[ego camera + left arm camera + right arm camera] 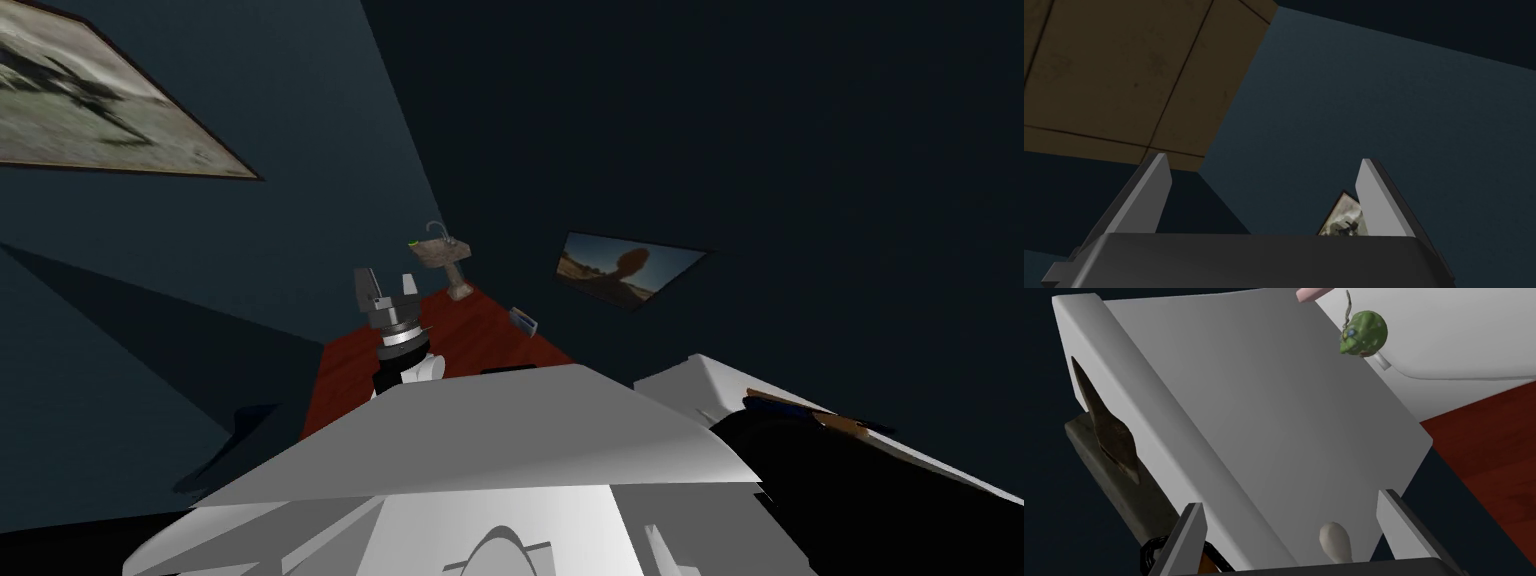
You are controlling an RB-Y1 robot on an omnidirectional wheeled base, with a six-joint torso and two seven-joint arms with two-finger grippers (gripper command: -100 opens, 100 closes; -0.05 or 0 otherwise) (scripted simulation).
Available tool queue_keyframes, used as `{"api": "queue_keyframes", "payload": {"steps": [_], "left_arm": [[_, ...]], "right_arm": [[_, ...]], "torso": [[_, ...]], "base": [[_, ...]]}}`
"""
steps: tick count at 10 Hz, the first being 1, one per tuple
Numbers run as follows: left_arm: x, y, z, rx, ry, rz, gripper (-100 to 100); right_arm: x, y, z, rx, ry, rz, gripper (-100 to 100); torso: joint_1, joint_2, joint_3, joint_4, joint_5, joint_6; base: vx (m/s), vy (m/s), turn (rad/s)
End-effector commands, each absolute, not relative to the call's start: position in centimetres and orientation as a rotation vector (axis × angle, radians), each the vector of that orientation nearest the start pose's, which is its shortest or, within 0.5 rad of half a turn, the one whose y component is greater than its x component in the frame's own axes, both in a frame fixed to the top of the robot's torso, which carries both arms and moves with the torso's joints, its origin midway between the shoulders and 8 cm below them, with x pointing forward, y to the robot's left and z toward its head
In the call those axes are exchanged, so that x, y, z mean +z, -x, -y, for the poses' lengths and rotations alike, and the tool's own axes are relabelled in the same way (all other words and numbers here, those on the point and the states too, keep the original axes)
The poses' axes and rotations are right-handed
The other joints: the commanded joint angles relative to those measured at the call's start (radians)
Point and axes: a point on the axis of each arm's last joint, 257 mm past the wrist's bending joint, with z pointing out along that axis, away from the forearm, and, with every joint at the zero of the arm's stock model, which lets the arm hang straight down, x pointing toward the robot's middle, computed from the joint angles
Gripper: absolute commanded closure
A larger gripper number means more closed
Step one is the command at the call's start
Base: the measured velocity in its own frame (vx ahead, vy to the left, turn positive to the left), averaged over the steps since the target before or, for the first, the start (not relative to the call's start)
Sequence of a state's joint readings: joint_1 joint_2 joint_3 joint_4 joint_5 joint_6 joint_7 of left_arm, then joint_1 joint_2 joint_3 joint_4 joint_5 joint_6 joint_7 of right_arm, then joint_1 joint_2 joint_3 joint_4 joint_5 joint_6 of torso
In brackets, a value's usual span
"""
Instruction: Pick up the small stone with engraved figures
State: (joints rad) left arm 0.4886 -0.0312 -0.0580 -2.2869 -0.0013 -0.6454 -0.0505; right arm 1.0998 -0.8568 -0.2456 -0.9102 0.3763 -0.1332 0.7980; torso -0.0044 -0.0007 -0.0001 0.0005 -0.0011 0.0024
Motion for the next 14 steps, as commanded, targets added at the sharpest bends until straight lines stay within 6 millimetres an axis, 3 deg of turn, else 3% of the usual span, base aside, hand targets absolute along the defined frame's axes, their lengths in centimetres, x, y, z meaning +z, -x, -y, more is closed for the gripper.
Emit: {"api": "queue_keyframes", "payload": {"steps": [1, 3, 7, 8, 9, 10, 11, 12, 14], "left_arm": [[5.7, -31.8, -25.9, -1.346, 0.539, -0.48, 0], [5.7, -31.8, -25.9, -1.346, 0.539, -0.48, 0], [5.7, -31.8, -25.9, -1.346, 0.539, -0.48, 0], [5.7, -31.8, -25.9, -1.346, 0.539, -0.48, 0], [5.7, -31.8, -25.9, -1.346, 0.539, -0.48, 0], [5.7, -31.8, -25.9, -1.346, 0.539, -0.48, 0], [5.7, -31.8, -25.9, -1.346, 0.539, -0.48, 0], [5.7, -31.8, -25.9, -1.346, 0.539, -0.48, 0], [5.7, -31.8, -25.9, -1.346, 0.539, -0.48, 0]], "right_arm": [[-33.6, 23.2, 78.4, -1.176, -0.05, -2.864, -100], [-31.3, 24.0, 80.5, -1.262, 0.0, -2.882, -100], [-29.2, 24.4, 82.3, -1.335, 0.057, -2.895, -100], [-29.5, 24.3, 82.1, -1.324, 0.046, -2.893, -100], [-29.4, 24.2, 82.1, -1.326, 0.05, -2.893, 0], [-30.2, 21.9, 82.9, -1.308, 0.054, -2.878, -100], [-30.9, 22.0, 82.4, -1.287, 0.068, -2.895, -100], [-30.6, 20.6, 83.4, -1.295, 0.068, -2.886, -100], [-32.1, 19.8, 82.8, -1.257, 0.089, -2.896, -100]], "torso": [[0.0, 0.0, 0.0, 0.0, 0.0, 0.0], [0.0, -0.001, 0.0, 0.0, 0.0, -0.001], [0.001, 0.0, 0.0, 0.0, 0.0, 0.0], [0.0, -0.001, 0.0, 0.0, 0.0, 0.0], [0.001, 0.0, 0.0, 0.0, 0.0, 0.001], [0.001, 0.001, 0.001, 0.0, 0.0, 0.001], [0.002, 0.002, 0.001, 0.001, 0.0, 0.001], [0.002, 0.003, 0.002, 0.001, 0.0, 0.001], [0.003, 0.004, 0.002, 0.001, 0.0, 0.001]], "base": [[0.014, -0.007, 0.215], [0.016, -0.013, 0.332], [0.012, -0.01, 0.136], [0.007, -0.01, 0.044], [0.0, 0.0, 0.0], [-0.023, 0.008, -0.09], [-0.029, 0.012, -0.054], [-0.046, 0.014, -0.116], [-0.029, 0.015, -0.021]]}}
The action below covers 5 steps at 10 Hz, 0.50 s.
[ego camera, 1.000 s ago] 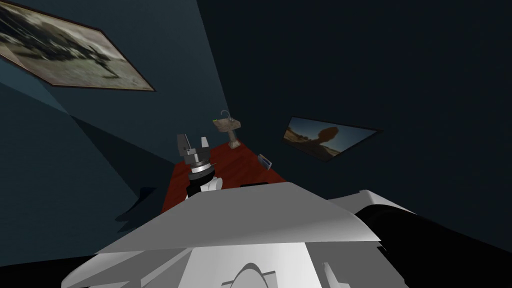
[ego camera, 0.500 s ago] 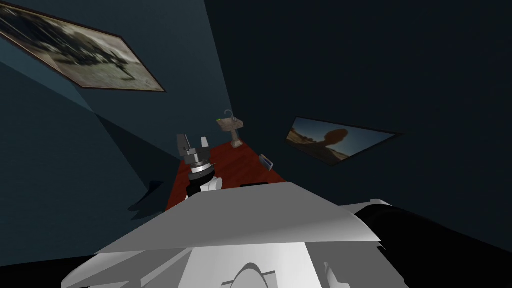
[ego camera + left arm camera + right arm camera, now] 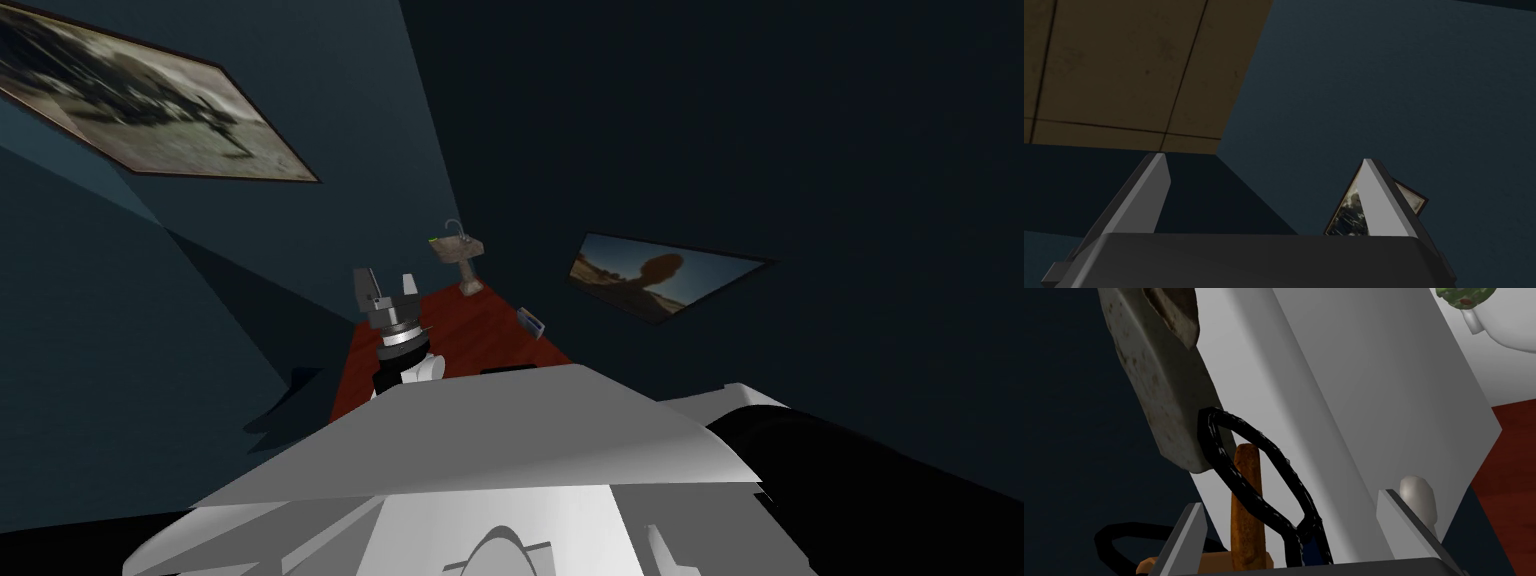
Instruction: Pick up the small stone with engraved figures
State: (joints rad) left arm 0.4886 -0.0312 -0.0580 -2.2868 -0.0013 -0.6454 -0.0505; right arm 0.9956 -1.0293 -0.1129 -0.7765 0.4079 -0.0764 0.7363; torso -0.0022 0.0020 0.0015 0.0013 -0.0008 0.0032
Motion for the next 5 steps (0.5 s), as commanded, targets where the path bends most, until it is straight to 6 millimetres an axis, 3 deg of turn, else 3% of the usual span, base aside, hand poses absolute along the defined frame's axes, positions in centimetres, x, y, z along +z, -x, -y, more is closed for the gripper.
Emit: {"api": "queue_keyframes", "payload": {"steps": [1, 3, 4, 5], "left_arm": [[5.7, -31.8, -25.9, -1.346, 0.539, -0.48, 0], [5.7, -31.8, -25.9, -1.346, 0.539, -0.48, 0], [5.7, -31.8, -25.9, -1.346, 0.539, -0.48, 0], [5.7, -31.8, -25.9, -1.346, 0.539, -0.48, 0]], "right_arm": [[-32.0, 17.9, 83.7, -1.26, 0.091, -2.882, -100], [-32.9, 17.6, 83.2, -1.236, 0.112, -2.895, -100], [-32.5, 15.2, 84.4, -1.249, 0.115, -2.867, -100], [-33.4, 15.4, 83.7, -1.223, 0.134, -2.891, -100]], "torso": [[0.0, 0.0, 0.0, 0.0, 0.0, 0.0], [0.0, 0.0, 0.0, 0.0, 0.0, 0.0], [0.0, 0.0, 0.0, 0.0, 0.0, 0.0], [0.0, 0.0, 0.0, 0.0, 0.0, 0.0]], "base": [[-0.021, 0.006, -0.112], [-0.019, 0.008, -0.017], [-0.03, 0.007, -0.097], [-0.03, 0.01, -0.052]]}}
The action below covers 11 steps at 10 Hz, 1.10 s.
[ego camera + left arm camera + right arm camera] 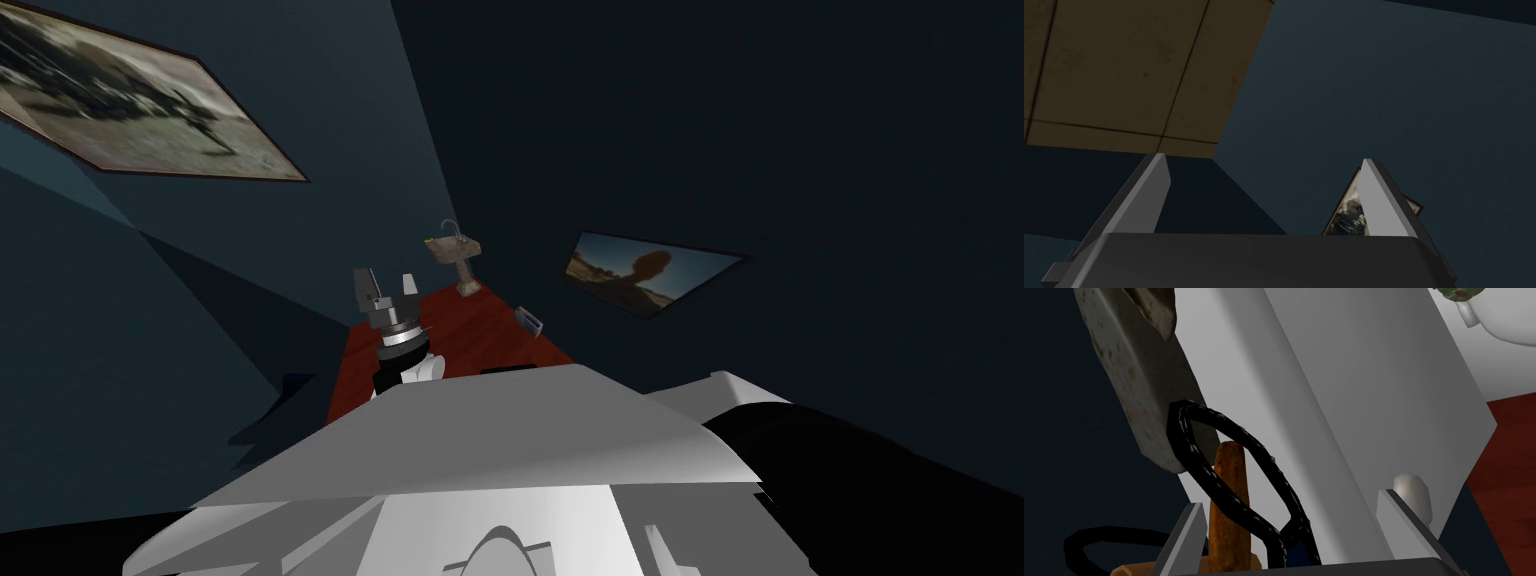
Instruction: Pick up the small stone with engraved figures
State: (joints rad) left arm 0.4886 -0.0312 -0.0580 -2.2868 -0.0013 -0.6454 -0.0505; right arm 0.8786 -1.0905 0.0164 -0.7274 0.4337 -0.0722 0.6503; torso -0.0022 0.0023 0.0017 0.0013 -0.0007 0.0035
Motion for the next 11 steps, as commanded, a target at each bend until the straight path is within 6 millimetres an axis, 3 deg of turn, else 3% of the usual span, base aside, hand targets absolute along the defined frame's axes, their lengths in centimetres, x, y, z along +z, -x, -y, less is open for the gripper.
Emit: {"api": "queue_keyframes", "payload": {"steps": [1, 3, 4, 6, 7, 8, 9, 11], "left_arm": [[5.7, -31.8, -25.9, -1.346, 0.539, -0.48, 0], [5.7, -31.8, -25.9, -1.346, 0.539, -0.48, 0], [5.7, -31.8, -25.9, -1.346, 0.539, -0.48, 0], [5.7, -31.8, -25.9, -1.346, 0.539, -0.48, 0], [5.7, -31.8, -25.9, -1.346, 0.539, -0.48, 0], [5.7, -31.8, -25.9, -1.346, 0.539, -0.48, 0], [5.7, -31.8, -25.9, -1.346, 0.539, -0.48, 0], [5.7, -31.8, -25.9, -1.346, 0.539, -0.48, 0]], "right_arm": [[-32.6, 12.9, 85.1, -1.248, 0.142, -2.855, -100], [-33.7, 13.4, 84.3, -1.218, 0.159, -2.887, -100], [-32.8, 10.5, 85.8, -1.245, 0.167, -2.845, -100], [-33.7, 11.4, 85.0, -1.221, 0.182, -2.879, -100], [-32.4, 9.4, 86.4, -1.253, 0.177, -2.849, -100], [-33.3, 9.6, 85.8, -1.232, 0.205, -2.871, -100], [-31.8, 8.4, 87.2, -1.272, 0.197, -2.85, -100], [-32.7, 7.6, 86.7, -1.25, 0.226, -2.856, -100]], "torso": [[0.0, 0.0, 0.0, 0.0, 0.0, 0.0], [0.001, 0.001, 0.0, 0.0, 0.0, 0.0], [0.0, 0.0, 0.0, 0.0, -0.001, 0.0], [0.0, 0.0, 0.0, 0.0, -0.001, 0.0], [0.0, -0.001, 0.0, 0.0, -0.001, 0.0], [0.0, 0.0, 0.0, 0.0, -0.001, 0.0], [0.0, 0.0, 0.0, 0.0, -0.001, 0.0], [0.0, 0.001, 0.0, 0.0, -0.001, 0.0]], "base": [[-0.041, 0.013, -0.116], [-0.025, 0.011, -0.015], [-0.025, 0.004, -0.086], [-0.019, 0.009, -0.031], [-0.033, 0.01, -0.105], [-0.035, 0.013, -0.048], [-0.044, 0.016, -0.094], [-0.023, 0.007, -0.026]]}}
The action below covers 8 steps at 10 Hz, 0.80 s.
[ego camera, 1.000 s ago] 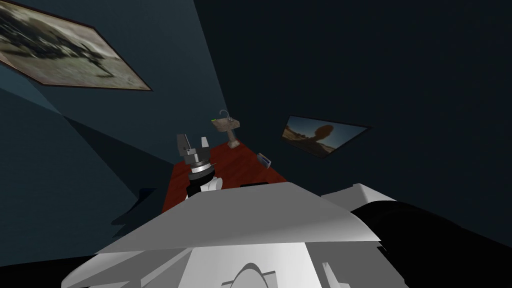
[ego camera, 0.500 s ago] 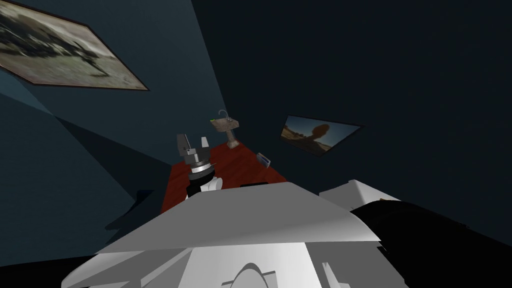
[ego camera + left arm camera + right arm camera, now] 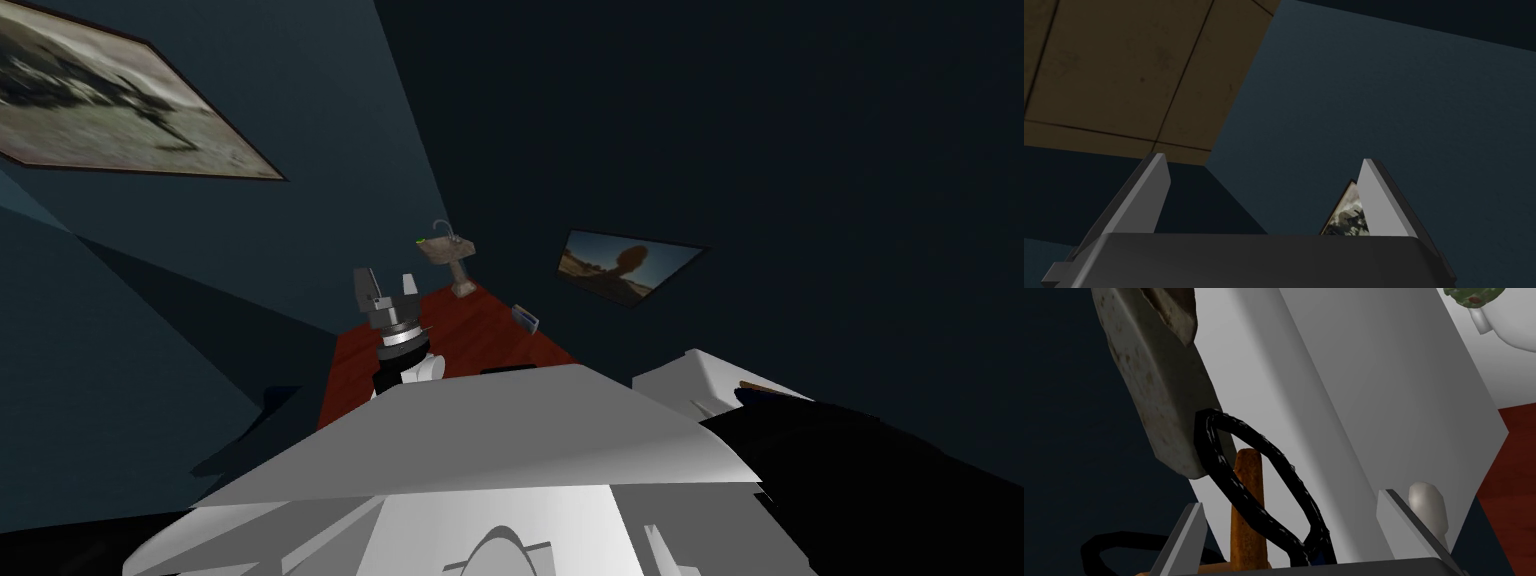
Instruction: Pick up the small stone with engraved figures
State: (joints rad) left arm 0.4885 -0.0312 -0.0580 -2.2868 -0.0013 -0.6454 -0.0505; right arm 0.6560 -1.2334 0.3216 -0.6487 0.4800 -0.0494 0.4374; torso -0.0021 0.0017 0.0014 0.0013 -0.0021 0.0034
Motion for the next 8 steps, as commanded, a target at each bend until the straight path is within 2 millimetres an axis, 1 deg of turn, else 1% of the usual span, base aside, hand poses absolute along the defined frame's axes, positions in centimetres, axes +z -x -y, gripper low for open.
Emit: {"api": "queue_keyframes", "payload": {"steps": [1, 2, 3, 4, 5, 6, 7, 8], "left_arm": [[5.7, -31.8, -25.9, -1.346, 0.539, -0.48, 0], [5.7, -31.8, -25.9, -1.346, 0.539, -0.48, 0], [5.7, -31.8, -25.9, -1.346, 0.539, -0.48, 0], [5.7, -31.8, -25.9, -1.346, 0.539, -0.48, 0], [5.7, -31.8, -25.9, -1.346, 0.539, -0.48, 0], [5.7, -31.8, -25.9, -1.346, 0.539, -0.48, 0], [5.7, -31.8, -25.9, -1.346, 0.539, -0.48, 0], [5.7, -31.8, -25.9, -1.346, 0.539, -0.48, 0]], "right_arm": [[-31.1, 5.1, 88.2, -1.288, 0.227, -2.816, -100], [-31.7, 5.6, 87.8, -1.277, 0.24, -2.836, -100], [-29.7, 3.1, 89.3, -1.323, 0.246, -2.789, -100], [-30.1, 3.3, 89.1, -1.315, 0.245, -2.799, -100], [-30.5, 3.9, 88.8, -1.307, 0.26, -2.819, -100], [-30.2, 3.7, 89.0, -1.308, 0.256, -2.811, -100], [-30.2, 3.8, 89.0, -1.309, 0.253, -2.811, 100], [-30.4, 3.8, 88.9, -1.305, 0.254, -2.813, 100]], "torso": [[0.0, 0.0, 0.0, 0.0, 0.0, 0.0], [0.0, 0.0, 0.0, 0.0, 0.0, 0.0], [0.0, 0.001, 0.0, 0.0, 0.0, 0.0], [0.0, 0.001, 0.0, 0.0, 0.0, 0.0], [0.001, 0.001, 0.001, 0.0, 0.0, 0.0], [0.0, 0.0, 0.0, 0.0, 0.0, 0.0], [0.0, 0.0, 0.0, 0.0, 0.0, 0.0], [0.0, -0.001, 0.0, 0.0, 0.001, 0.0]], "base": [[-0.025, 0.005, -0.097], [-0.028, 0.005, -0.053], [-0.039, 0.008, -0.123], [-0.036, 0.011, -0.037], [-0.015, 0.005, 0.018], [0.0, 0.0, 0.0], [0.0, 0.0, 0.0], [-0.002, 0.005, -0.006]]}}
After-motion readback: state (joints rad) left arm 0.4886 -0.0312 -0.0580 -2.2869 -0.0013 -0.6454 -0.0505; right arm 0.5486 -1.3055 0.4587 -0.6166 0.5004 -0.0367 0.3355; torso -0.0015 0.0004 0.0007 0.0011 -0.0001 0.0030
